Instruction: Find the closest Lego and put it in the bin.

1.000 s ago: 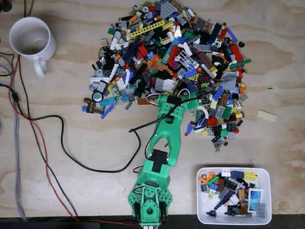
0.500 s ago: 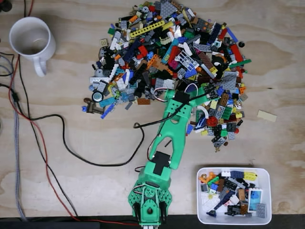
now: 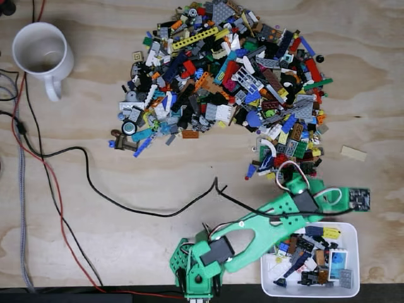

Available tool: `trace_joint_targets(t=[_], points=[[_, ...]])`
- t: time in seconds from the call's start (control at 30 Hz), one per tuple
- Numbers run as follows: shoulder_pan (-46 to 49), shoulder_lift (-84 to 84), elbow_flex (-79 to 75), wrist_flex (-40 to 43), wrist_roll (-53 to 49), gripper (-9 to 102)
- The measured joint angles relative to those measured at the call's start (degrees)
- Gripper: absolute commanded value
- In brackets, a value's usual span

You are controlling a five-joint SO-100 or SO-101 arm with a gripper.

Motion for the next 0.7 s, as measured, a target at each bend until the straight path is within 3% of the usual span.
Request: trace_joint_targets(t=[0.17,0.33,0.53,0.7], points=[[12.39,7.47,9.67,-2.81,-8.0,3],[22.15,13.62,20.13,-7.82,-14.33,12],[21.88,17.14,21.01,-10.72,-14.41,16],[7.82,20.04,17.75,-11.34,-15.38,12]])
